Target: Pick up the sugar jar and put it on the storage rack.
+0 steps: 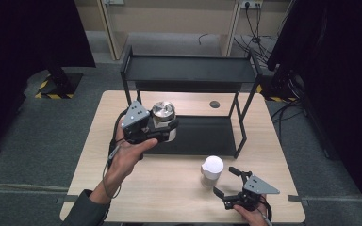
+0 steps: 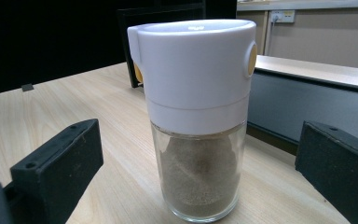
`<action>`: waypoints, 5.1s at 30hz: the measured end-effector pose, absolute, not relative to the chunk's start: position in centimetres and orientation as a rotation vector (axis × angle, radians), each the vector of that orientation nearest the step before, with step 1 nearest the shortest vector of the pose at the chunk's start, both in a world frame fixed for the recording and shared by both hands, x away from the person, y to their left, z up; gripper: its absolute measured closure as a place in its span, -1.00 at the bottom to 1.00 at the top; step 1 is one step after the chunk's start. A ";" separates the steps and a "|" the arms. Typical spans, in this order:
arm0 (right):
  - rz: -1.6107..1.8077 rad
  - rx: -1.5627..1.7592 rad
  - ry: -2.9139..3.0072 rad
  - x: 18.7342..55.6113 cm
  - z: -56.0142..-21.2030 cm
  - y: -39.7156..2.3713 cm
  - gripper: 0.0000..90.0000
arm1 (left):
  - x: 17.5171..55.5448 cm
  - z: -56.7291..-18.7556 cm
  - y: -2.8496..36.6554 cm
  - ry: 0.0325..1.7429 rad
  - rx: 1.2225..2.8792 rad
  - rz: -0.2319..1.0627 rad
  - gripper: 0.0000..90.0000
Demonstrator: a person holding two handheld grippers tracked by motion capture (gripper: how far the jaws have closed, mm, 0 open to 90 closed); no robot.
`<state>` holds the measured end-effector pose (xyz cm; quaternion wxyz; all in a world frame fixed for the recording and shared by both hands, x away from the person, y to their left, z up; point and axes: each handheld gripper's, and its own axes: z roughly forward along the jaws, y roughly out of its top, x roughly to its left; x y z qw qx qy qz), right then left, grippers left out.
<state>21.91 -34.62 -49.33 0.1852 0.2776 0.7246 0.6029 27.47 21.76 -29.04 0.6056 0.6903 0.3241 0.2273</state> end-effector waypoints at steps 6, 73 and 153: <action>1.704 0.782 2.040 21.9 -49.3 -34.6 -0.97 | 27.8 -27.4 21.5 0.730 1.597 0.525 -0.32; 1.720 0.765 2.053 22.0 -49.4 -34.7 -0.97 | 37.2 -18.1 15.4 0.975 1.528 0.801 -0.31; 1.724 0.762 2.066 22.1 -49.4 -34.5 -0.97 | 34.2 -21.1 15.1 1.006 1.536 0.779 -1.00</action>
